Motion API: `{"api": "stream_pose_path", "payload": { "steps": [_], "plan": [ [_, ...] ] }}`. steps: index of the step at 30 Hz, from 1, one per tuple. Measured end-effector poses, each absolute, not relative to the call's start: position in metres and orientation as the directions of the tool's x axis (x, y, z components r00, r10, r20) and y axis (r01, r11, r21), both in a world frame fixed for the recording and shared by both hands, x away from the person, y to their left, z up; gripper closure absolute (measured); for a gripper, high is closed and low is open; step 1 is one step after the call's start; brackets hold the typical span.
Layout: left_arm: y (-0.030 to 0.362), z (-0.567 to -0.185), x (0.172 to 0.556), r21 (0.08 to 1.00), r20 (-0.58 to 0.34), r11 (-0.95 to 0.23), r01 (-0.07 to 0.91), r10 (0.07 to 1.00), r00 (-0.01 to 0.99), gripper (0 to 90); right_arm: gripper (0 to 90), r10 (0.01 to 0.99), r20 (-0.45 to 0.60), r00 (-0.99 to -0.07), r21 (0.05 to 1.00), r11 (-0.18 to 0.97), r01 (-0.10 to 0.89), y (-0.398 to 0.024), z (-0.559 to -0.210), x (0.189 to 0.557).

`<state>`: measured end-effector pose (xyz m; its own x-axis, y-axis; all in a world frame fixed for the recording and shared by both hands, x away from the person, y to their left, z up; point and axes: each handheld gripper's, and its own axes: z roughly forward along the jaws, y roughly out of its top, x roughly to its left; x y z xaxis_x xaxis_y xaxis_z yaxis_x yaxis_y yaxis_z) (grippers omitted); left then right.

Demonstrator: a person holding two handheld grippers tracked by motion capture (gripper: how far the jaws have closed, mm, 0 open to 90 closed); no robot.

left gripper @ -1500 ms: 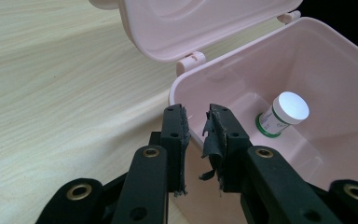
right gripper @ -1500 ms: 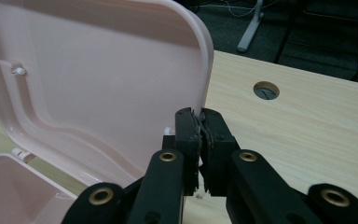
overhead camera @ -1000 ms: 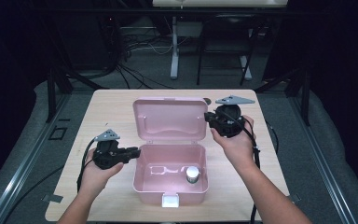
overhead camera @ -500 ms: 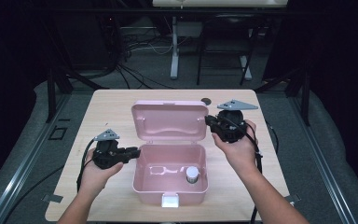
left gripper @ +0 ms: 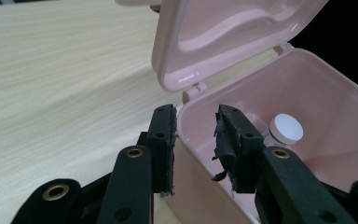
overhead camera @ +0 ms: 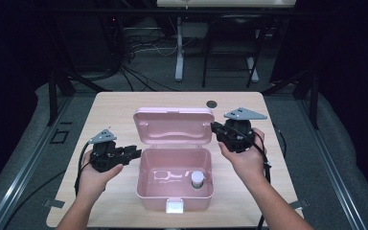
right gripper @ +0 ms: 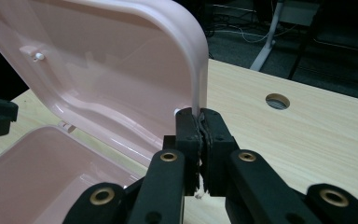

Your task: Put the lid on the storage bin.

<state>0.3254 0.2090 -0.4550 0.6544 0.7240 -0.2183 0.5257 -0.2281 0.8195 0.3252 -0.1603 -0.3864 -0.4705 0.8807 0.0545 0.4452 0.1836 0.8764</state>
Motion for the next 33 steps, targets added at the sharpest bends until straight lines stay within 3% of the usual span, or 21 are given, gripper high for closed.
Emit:
{"api": "stream_pose_path", "payload": {
  "steps": [33],
  "plan": [
    [0.206,-0.42,0.3,0.88,-0.12,-0.236,0.412,0.73,0.673,69.7,85.5,0.86,0.052,-0.507,0.884,0.197,0.425,-0.165,-0.392,0.299]
  ]
}}
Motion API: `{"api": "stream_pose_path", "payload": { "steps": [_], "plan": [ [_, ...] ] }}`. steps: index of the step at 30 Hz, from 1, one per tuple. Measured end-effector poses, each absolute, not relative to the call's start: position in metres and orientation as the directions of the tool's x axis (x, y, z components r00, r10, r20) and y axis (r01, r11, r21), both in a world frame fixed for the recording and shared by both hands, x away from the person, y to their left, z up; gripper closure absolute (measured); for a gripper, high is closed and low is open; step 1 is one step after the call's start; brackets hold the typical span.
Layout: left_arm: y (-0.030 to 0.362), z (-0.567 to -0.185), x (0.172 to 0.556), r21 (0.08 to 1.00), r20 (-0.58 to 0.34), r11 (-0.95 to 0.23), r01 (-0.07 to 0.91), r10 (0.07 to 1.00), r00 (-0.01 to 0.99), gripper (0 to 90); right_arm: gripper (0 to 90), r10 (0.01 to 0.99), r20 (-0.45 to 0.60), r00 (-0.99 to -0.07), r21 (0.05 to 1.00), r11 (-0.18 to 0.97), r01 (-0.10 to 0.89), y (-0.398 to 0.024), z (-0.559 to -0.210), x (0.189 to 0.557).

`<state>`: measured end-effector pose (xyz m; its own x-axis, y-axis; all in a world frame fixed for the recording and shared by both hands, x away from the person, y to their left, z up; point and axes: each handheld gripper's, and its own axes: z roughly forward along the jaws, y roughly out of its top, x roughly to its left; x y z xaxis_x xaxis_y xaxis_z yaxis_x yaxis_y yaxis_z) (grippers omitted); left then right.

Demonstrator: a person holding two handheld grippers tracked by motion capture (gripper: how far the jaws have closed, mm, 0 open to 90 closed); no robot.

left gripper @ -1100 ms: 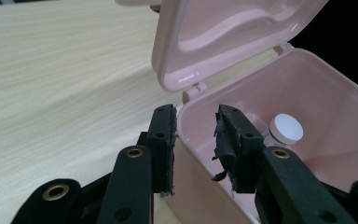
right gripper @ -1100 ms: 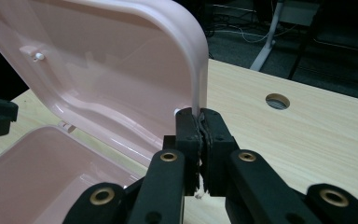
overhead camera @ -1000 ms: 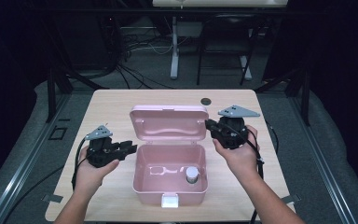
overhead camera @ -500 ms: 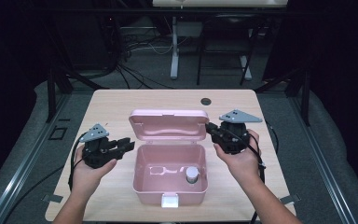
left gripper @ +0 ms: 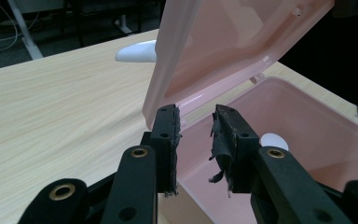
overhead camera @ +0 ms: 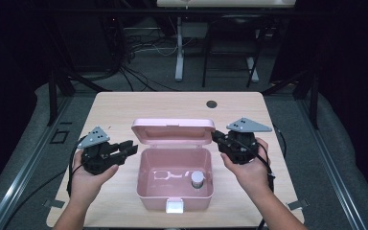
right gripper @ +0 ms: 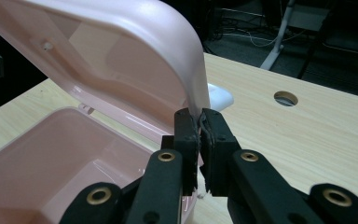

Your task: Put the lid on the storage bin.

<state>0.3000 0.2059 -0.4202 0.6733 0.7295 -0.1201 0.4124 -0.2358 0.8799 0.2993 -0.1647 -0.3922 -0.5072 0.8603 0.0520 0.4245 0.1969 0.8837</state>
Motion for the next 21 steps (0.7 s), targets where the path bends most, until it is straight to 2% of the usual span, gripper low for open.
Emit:
{"api": "stream_pose_path", "payload": {
  "steps": [21],
  "plan": [
    [0.203,-0.412,0.295,0.904,-0.093,-0.221,0.367,0.734,0.672,69.7,83.6,0.844,0.074,-0.531,0.889,0.186,0.42,-0.169,-0.4,0.287]
  ]
}}
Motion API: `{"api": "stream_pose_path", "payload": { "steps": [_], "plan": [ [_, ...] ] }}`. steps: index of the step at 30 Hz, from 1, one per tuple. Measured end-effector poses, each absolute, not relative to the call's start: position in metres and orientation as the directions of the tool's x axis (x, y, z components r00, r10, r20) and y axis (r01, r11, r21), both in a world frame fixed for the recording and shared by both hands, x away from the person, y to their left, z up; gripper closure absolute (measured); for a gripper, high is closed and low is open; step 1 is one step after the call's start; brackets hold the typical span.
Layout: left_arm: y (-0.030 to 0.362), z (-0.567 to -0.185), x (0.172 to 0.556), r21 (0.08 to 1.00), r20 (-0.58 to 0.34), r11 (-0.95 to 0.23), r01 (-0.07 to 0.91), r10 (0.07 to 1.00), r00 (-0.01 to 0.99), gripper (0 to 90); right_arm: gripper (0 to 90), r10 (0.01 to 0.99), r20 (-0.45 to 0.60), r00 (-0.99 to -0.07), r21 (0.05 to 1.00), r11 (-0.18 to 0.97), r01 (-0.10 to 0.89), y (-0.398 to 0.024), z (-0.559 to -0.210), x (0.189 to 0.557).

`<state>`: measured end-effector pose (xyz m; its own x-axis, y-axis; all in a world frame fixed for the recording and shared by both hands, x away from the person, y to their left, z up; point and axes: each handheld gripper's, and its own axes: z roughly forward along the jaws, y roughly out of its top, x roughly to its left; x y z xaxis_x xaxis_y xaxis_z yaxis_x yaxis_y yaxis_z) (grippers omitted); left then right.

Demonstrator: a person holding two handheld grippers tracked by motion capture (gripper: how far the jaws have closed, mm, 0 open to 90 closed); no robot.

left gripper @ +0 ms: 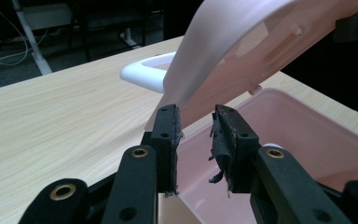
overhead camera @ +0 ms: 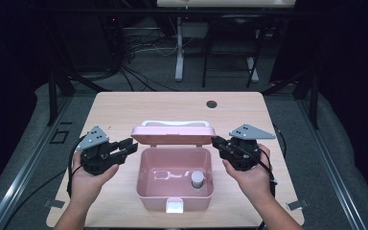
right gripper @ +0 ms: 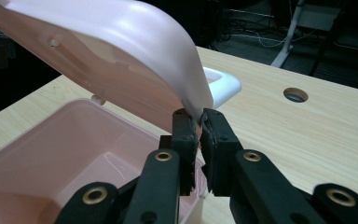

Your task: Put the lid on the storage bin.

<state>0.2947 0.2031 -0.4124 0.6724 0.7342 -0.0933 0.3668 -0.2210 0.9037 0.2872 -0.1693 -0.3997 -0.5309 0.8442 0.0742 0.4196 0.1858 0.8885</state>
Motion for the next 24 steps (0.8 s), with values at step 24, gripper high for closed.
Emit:
{"api": "stream_pose_path", "payload": {
  "steps": [24],
  "plan": [
    [0.198,-0.4,0.291,0.906,-0.067,-0.245,0.346,0.722,0.688,70.6,81.2,0.824,0.124,-0.552,0.88,0.165,0.445,-0.176,-0.422,0.28]
  ]
}}
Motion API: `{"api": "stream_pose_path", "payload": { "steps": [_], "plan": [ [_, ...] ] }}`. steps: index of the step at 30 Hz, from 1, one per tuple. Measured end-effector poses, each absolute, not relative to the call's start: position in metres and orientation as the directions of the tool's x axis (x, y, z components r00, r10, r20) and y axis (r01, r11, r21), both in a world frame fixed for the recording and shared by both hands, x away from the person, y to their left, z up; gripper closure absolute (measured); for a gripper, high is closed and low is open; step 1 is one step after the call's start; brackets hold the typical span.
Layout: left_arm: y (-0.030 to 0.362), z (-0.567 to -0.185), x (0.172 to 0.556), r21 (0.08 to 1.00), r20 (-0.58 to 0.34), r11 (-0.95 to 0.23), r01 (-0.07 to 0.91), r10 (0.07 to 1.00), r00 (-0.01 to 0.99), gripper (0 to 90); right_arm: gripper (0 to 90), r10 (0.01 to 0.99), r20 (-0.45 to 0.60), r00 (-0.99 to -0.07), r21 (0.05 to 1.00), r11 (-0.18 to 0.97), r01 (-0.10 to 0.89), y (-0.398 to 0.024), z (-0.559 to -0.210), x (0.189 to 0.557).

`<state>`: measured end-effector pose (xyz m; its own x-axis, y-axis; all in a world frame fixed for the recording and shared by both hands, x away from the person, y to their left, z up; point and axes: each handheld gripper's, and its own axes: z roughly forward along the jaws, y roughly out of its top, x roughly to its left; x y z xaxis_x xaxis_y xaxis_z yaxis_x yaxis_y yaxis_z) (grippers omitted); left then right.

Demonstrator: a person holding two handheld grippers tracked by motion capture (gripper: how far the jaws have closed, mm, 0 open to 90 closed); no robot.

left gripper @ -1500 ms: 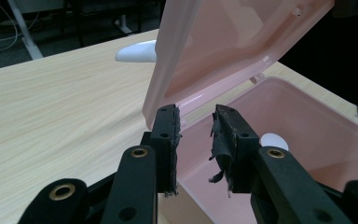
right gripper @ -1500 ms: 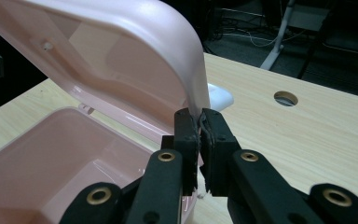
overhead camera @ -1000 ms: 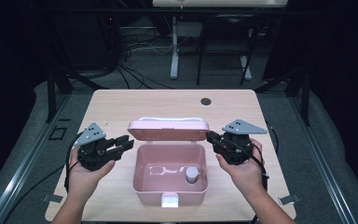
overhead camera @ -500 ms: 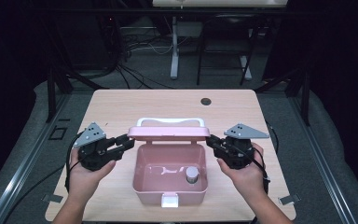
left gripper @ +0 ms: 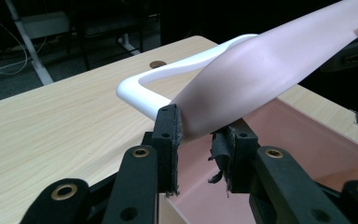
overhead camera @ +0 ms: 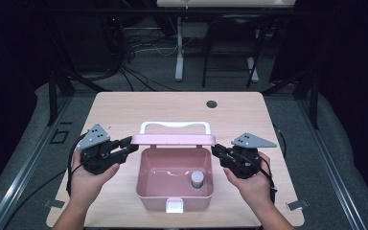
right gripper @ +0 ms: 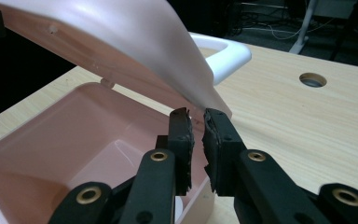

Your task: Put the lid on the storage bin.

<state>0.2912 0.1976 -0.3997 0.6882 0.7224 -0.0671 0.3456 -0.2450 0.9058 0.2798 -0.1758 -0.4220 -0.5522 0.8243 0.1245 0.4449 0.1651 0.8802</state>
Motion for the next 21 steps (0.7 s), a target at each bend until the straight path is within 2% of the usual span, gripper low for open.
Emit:
{"api": "stream_pose_path", "payload": {
  "steps": [21],
  "plan": [
    [0.2,-0.397,0.276,0.899,-0.056,-0.271,0.345,0.708,0.703,71.5,81.4,0.836,0.114,-0.537,0.872,0.175,0.458,-0.185,-0.421,0.276]
  ]
}}
